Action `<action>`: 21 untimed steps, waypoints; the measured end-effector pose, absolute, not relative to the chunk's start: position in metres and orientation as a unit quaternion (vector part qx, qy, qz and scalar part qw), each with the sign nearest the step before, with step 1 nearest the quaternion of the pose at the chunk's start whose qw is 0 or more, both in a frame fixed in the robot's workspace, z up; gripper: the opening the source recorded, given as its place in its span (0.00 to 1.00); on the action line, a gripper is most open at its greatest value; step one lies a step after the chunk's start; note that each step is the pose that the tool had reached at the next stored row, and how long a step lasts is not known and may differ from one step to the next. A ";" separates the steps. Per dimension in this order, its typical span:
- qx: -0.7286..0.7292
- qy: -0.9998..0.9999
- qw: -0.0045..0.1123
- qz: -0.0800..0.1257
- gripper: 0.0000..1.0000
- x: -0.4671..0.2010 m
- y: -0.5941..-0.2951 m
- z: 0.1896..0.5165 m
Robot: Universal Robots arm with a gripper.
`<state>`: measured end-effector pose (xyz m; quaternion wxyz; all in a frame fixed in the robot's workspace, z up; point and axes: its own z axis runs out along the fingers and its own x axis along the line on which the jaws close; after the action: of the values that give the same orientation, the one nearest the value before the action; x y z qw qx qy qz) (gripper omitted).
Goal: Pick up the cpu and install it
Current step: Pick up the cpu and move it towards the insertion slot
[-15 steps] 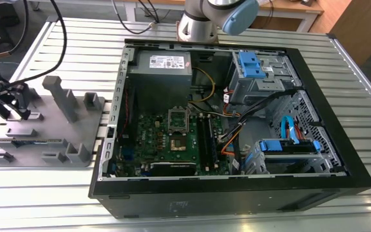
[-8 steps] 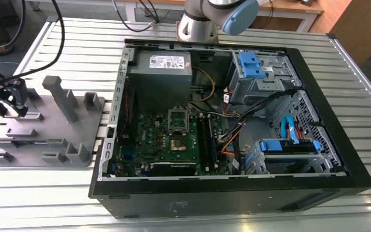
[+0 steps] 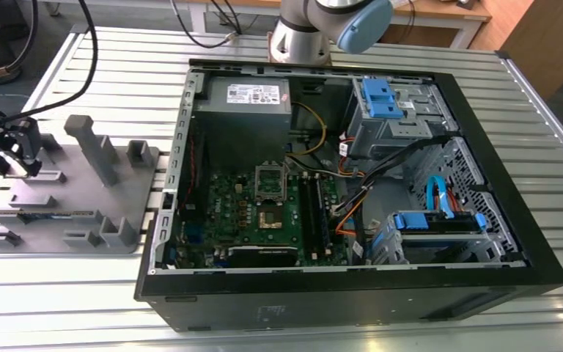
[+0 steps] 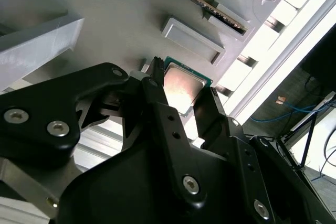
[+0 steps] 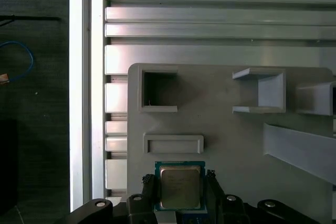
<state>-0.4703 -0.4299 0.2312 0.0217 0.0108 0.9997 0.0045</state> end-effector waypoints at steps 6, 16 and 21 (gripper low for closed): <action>0.011 1.000 0.022 0.005 0.47 -0.470 -0.430 0.234; 0.011 1.000 0.022 0.005 0.47 -0.470 -0.430 0.239; 0.011 1.000 0.022 0.004 0.47 -0.470 -0.430 0.240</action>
<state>-0.4703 -0.4299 0.2402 0.0216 0.0108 0.9997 0.0045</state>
